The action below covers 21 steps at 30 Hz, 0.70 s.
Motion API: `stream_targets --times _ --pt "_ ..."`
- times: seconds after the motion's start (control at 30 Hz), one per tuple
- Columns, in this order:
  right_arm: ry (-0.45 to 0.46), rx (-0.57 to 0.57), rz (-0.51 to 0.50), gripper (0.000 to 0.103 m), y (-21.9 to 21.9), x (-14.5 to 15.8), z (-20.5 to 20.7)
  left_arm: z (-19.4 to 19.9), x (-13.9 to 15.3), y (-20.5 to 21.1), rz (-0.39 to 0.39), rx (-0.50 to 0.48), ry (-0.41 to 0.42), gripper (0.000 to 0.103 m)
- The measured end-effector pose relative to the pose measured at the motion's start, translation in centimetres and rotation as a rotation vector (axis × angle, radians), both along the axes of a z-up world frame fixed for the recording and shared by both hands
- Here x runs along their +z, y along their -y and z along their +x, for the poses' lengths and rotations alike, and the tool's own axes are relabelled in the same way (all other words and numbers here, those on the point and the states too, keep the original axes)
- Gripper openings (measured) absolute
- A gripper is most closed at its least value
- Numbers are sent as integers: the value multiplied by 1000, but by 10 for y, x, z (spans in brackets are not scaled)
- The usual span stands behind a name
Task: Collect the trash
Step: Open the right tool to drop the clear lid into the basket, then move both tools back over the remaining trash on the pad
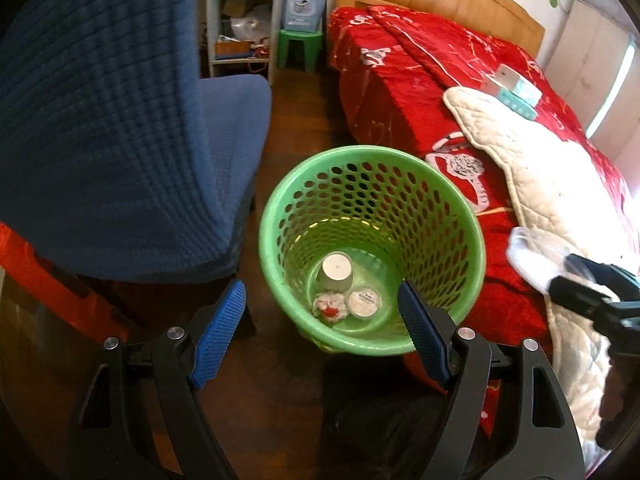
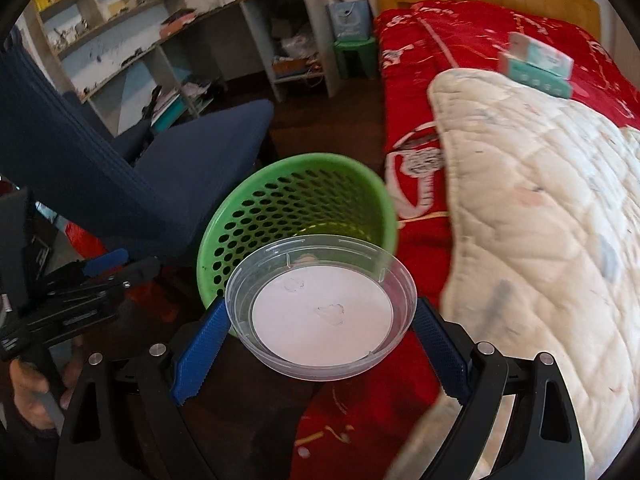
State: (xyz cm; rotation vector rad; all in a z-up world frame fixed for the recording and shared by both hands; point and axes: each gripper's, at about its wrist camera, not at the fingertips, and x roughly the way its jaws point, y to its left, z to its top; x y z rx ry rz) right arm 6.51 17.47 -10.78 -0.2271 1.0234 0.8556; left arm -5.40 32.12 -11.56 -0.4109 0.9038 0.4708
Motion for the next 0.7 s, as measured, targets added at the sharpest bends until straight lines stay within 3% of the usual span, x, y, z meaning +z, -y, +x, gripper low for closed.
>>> stream_targets --times 0.23,0.43,0.7 --pt "-22 42 -44 88 -33 -20 1 -9 -6 -11 -24 32 7 77" --pt "-47 64 -24 90 -49 -31 4 -11 -11 -11 -45 38 5 77" --pt "-44 50 6 91 -33 -24 -4 -6 -5 -2 -39 17 14 77"
